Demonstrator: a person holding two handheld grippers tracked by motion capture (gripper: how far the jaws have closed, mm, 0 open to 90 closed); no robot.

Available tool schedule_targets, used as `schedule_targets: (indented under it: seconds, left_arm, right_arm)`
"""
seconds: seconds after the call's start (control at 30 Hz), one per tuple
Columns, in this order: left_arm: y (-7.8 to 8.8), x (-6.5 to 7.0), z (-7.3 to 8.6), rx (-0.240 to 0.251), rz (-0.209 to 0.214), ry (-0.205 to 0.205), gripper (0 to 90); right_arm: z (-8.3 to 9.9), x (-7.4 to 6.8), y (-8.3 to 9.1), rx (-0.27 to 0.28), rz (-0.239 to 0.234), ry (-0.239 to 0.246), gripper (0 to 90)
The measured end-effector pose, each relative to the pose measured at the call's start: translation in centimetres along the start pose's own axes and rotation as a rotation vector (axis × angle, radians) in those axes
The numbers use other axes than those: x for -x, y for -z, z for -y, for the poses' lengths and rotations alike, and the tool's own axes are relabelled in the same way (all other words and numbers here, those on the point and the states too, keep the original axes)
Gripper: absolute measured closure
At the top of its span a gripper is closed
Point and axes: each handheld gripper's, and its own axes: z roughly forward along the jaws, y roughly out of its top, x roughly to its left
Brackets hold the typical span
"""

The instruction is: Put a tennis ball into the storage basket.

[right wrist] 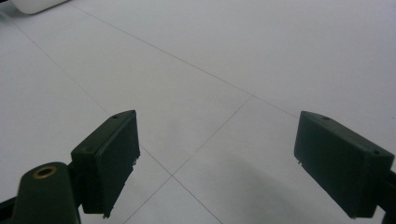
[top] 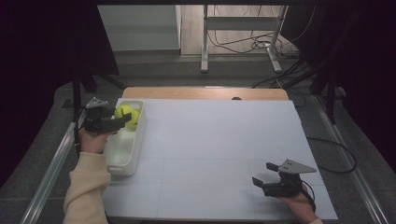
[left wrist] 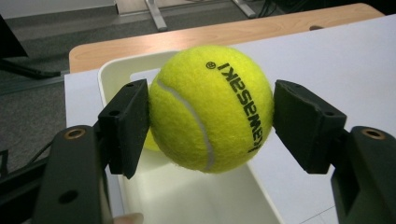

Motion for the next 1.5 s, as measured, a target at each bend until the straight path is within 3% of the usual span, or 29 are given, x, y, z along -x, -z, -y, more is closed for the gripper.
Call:
schedule_targets:
  seconds: [0.93, 1.5]
  left_arm:
    - [-1.5, 0.0, 1.0, -0.148, -0.019, -0.026, 30.4]
    - [-1.6, -0.2, 1.1, -0.161, -0.034, -0.022, 30.1]
  right_arm:
    - [0.0, 0.0, 0.0, 0.0, 0.004, 0.006, 14.9]
    - [0.0, 0.0, 0.0, -0.006, 0.004, 0.009, 15.0]
